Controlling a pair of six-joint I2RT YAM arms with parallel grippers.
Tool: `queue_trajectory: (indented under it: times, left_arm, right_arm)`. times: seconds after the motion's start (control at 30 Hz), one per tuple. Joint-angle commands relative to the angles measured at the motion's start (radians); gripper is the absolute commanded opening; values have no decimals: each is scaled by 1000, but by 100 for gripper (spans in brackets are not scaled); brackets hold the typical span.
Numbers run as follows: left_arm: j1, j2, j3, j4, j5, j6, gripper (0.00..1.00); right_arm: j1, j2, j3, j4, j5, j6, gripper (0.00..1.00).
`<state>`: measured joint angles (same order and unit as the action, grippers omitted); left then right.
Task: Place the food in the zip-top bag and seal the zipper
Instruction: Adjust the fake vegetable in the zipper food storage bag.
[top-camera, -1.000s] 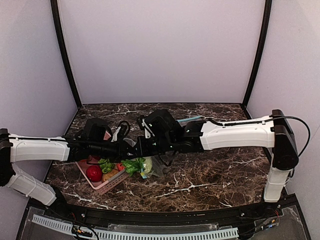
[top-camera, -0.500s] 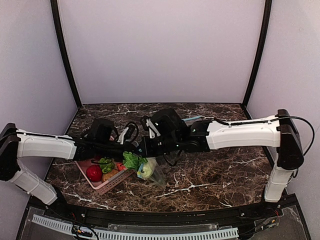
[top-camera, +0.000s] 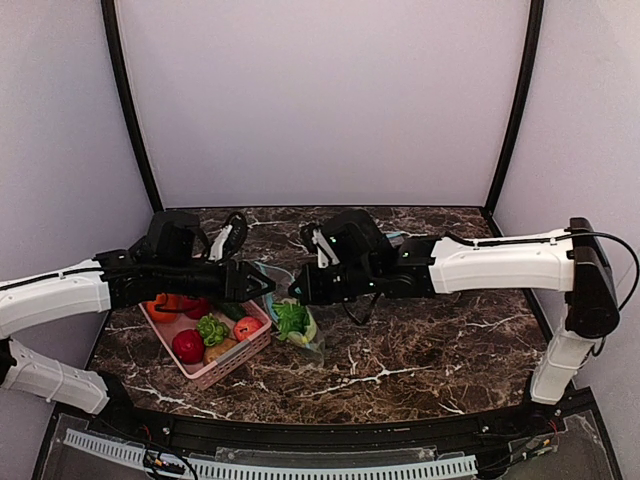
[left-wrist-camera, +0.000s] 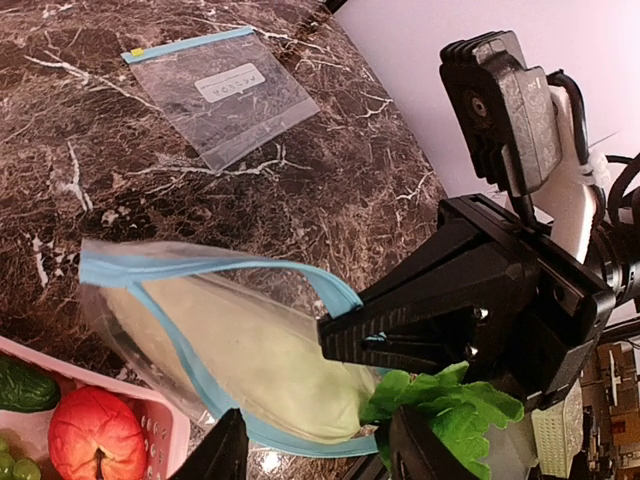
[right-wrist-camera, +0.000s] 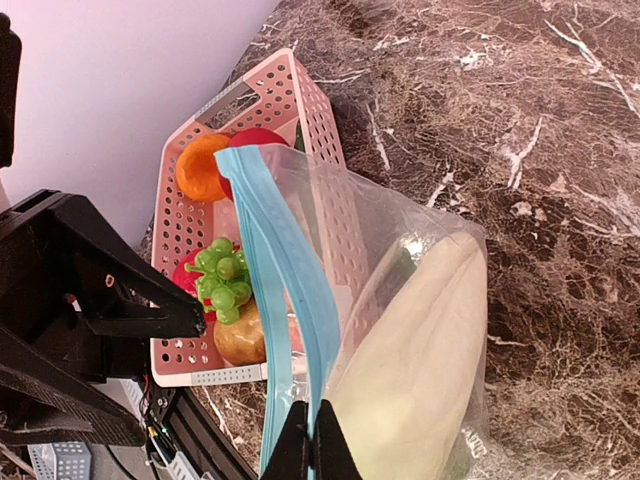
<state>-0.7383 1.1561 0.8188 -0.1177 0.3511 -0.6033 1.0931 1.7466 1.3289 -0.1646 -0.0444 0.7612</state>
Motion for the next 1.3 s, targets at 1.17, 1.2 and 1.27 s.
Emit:
queue_trajectory:
  times: [1.17, 1.2, 1.27]
  left_arm:
    - [-2, 97, -53, 78, -61, -162, 22]
    - [-2, 94, -51, 75, -63, -162, 22]
    - [-3, 84, -41, 59, -73, -160, 24]
  right_arm:
    - [-6, 14, 4, 39, -18, -7, 0]
    - [-6, 15, 4, 39, -18, -7, 0]
    - [-6, 15, 4, 39, -18, -8, 0]
